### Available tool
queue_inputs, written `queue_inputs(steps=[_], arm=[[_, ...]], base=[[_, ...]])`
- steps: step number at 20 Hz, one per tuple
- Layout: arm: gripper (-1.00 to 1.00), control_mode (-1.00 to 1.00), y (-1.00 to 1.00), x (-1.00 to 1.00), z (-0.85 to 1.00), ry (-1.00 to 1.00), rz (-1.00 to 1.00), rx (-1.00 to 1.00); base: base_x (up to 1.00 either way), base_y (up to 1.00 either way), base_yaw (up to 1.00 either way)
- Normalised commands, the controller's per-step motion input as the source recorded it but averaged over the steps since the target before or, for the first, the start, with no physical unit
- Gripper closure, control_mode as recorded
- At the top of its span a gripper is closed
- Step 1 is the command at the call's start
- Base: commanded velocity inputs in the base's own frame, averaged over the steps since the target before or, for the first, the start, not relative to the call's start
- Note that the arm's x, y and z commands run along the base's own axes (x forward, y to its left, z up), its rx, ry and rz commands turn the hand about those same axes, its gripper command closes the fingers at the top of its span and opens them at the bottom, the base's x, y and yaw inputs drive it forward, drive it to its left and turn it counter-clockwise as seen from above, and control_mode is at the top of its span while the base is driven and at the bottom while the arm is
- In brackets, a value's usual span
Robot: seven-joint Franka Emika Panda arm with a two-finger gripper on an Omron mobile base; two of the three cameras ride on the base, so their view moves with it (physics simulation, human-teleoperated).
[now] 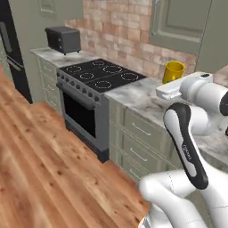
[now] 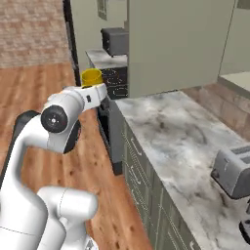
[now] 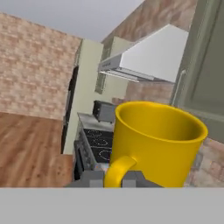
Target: Open the cabinet directly in front. Then move the wine and the mug to the dining counter with the candle on it.
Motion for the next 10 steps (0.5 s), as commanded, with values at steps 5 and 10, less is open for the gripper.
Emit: queue_inputs(steps=[5,10], arm=[[1.0,1.0,0.0,0.0,0.0,0.0,0.0,0.0],[1.0,1.0,0.0,0.0,0.0,0.0,0.0,0.0]], base=[[-0.09,0.22,0.89],[-0.1,0.32,0.88]])
